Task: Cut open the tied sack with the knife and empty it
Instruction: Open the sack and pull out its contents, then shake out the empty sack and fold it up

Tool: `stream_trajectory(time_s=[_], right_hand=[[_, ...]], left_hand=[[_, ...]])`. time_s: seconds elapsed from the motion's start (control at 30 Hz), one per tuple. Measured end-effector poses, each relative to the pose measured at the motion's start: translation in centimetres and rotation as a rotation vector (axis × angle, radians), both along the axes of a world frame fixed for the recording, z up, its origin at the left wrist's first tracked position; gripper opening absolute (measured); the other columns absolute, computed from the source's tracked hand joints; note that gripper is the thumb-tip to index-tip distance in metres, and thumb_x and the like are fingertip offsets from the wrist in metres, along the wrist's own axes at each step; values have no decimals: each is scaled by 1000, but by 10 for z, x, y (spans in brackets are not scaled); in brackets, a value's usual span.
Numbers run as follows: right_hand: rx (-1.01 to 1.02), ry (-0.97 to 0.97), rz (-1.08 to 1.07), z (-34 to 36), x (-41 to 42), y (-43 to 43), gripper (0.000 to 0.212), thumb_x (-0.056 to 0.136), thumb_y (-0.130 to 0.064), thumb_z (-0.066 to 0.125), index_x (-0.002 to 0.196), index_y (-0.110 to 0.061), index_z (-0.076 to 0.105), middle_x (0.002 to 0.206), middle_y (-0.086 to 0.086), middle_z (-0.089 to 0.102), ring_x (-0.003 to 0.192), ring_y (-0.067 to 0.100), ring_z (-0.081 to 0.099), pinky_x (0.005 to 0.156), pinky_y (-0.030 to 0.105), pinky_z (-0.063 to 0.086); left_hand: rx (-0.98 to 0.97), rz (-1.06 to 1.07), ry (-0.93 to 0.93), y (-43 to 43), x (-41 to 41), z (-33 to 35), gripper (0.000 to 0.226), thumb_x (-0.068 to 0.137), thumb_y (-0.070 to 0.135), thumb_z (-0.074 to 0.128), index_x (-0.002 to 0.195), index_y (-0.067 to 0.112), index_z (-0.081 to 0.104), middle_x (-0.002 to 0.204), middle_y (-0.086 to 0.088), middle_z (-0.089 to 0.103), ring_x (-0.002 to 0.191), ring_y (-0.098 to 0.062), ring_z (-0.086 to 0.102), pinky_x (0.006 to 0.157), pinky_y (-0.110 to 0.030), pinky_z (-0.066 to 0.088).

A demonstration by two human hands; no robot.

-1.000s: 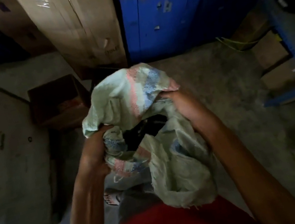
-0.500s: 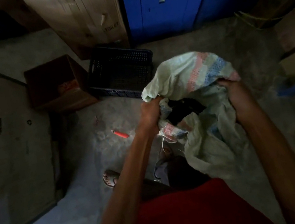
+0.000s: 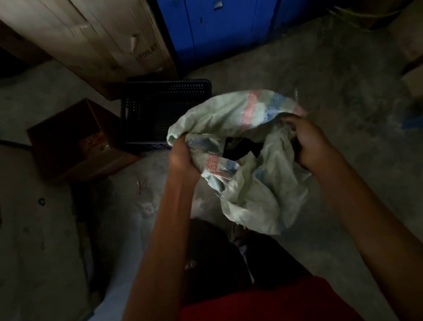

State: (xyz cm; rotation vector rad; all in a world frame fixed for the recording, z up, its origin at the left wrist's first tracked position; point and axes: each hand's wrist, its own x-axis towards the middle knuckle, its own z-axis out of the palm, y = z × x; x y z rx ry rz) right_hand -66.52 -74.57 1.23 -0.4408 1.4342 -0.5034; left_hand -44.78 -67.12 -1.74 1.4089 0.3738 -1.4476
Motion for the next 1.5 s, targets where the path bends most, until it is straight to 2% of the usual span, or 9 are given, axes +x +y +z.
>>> stream_trajectory(time_s=[0.17, 0.27, 0.47, 0.73, 0.87, 1.03, 1.17, 1.3, 1.5], right_hand=[[27, -56, -10, -25, 47, -27, 35, 104, -22, 41, 125, -1, 60, 112, 17, 68, 97, 27, 68, 89, 34, 56], [57, -3, 17, -43, 92, -53, 34, 100, -21, 49, 124, 0, 62, 112, 17, 67, 97, 27, 67, 96, 37, 54], [141, -26, -47, -114, 200, -130, 19, 100, -20, 51, 96, -10, 66, 89, 8, 67, 84, 19, 64, 94, 36, 53], [227, -46, 48, -318, 368, -235, 25, 99, -33, 50, 109, -14, 61, 90, 7, 60, 86, 21, 59, 89, 36, 49], [170, 48, 351, -455, 411, -248, 46, 84, -39, 72, 122, -14, 66, 109, 6, 73, 99, 22, 69, 92, 40, 57], [-86, 323, 829, -628, 398, -240, 73, 85, -50, 67, 148, -26, 39, 148, 1, 50, 132, 21, 49, 111, 35, 38], [19, 521, 1242, -727, 331, -215, 63, 101, -48, 43, 154, -15, 32, 160, 13, 31, 143, 29, 35, 116, 37, 29], [-51, 537, 1204, -718, 307, -204, 48, 104, -38, 38, 142, -11, 48, 148, 15, 48, 134, 32, 47, 110, 37, 36], [-287, 690, 1008, -584, 280, -200, 34, 103, -23, 46, 127, -9, 65, 137, 12, 61, 127, 28, 55, 102, 28, 36]], left_hand=[[6, 172, 92, -13, 60, -35, 74, 102, 65, 31, 106, -1, 64, 99, -30, 75, 87, -42, 76, 77, -50, 62], [46, 220, 105, -35, 108, -59, 78, 100, 69, 27, 115, 2, 65, 124, -29, 68, 112, -43, 68, 97, -56, 55], [42, 265, 81, -99, 212, -137, 37, 108, 31, 41, 99, 8, 68, 94, -11, 70, 81, -24, 72, 66, -35, 63], [83, 426, 159, -162, 320, -317, 25, 100, 26, 53, 115, 7, 59, 90, -9, 62, 84, -25, 63, 107, -44, 50], [29, 509, 192, -184, 339, -430, 21, 99, 26, 50, 92, 12, 64, 86, -7, 65, 84, -25, 64, 91, -37, 51], [48, 290, 185, -200, 328, -572, 45, 102, 36, 34, 120, 7, 62, 125, -19, 59, 122, -34, 53, 122, -45, 34], [157, -44, 223, -193, 304, -650, 53, 106, 44, 33, 113, 2, 64, 93, -16, 75, 79, -27, 74, 77, -33, 60], [428, -409, -148, -186, 288, -658, 22, 104, 18, 50, 101, 5, 67, 91, -11, 62, 89, -24, 61, 70, -25, 53], [480, -549, -387, -198, 285, -547, 46, 100, 30, 53, 128, -5, 63, 127, -29, 66, 121, -40, 64, 90, -33, 50]])
